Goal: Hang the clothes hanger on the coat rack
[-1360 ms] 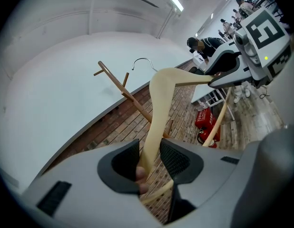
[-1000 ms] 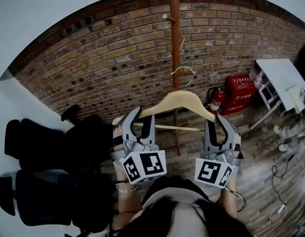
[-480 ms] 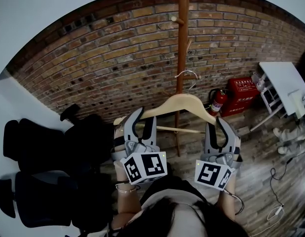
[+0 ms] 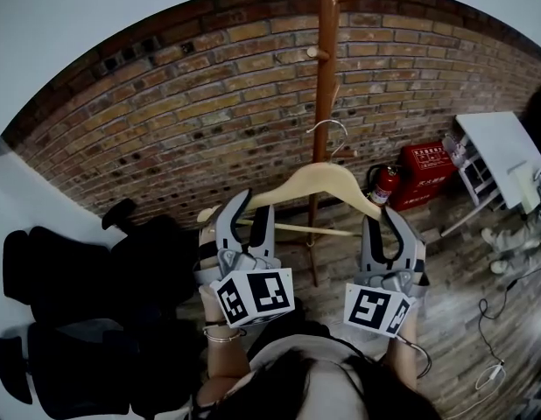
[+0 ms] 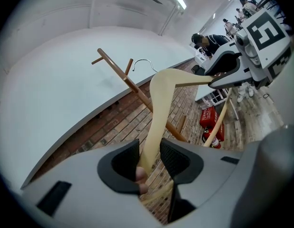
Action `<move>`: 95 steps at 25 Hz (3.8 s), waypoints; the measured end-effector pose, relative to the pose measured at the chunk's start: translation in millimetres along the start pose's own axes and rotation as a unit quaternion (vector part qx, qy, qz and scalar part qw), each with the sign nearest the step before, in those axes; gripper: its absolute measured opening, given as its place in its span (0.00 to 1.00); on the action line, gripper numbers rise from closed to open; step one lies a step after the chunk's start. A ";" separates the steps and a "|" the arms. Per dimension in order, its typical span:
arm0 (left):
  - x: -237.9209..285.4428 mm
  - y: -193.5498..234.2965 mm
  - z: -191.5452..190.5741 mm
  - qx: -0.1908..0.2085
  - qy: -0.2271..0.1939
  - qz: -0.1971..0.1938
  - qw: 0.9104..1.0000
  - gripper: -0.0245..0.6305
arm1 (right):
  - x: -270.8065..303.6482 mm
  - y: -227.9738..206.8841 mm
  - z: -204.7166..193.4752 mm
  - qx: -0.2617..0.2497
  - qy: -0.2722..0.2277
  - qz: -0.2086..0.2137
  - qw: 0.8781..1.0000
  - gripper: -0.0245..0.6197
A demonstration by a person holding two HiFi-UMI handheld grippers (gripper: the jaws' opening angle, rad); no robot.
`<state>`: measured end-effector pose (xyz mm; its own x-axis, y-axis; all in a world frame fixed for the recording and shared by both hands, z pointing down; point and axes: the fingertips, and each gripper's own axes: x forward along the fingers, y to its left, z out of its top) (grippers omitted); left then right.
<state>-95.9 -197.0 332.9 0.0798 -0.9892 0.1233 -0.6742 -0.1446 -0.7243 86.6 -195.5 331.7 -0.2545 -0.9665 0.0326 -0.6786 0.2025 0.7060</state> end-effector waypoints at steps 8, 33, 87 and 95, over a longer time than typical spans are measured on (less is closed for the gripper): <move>24.4 14.8 10.4 -0.024 -0.010 0.009 1.000 0.25 | 25.5 -10.4 3.7 -0.003 -0.004 -0.009 1.000 0.22; 73.7 54.2 18.9 -0.033 -0.033 0.027 0.999 0.25 | 83.4 -31.7 26.9 -0.018 -0.021 -0.022 0.999 0.22; 153.0 54.3 8.8 0.001 -0.028 -0.018 0.999 0.25 | 153.7 -33.3 3.6 0.013 0.014 -0.021 1.000 0.23; 157.9 49.7 5.2 0.001 -0.029 -0.026 0.999 0.25 | 155.4 -31.6 -0.6 0.018 0.021 -0.025 0.999 0.23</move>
<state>-113.0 -360.6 312.9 0.1563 -0.9802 0.1214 -0.6663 -0.1954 -0.7196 68.9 -352.2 314.9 -0.1904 -0.9813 0.0289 -0.7142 0.1587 0.6818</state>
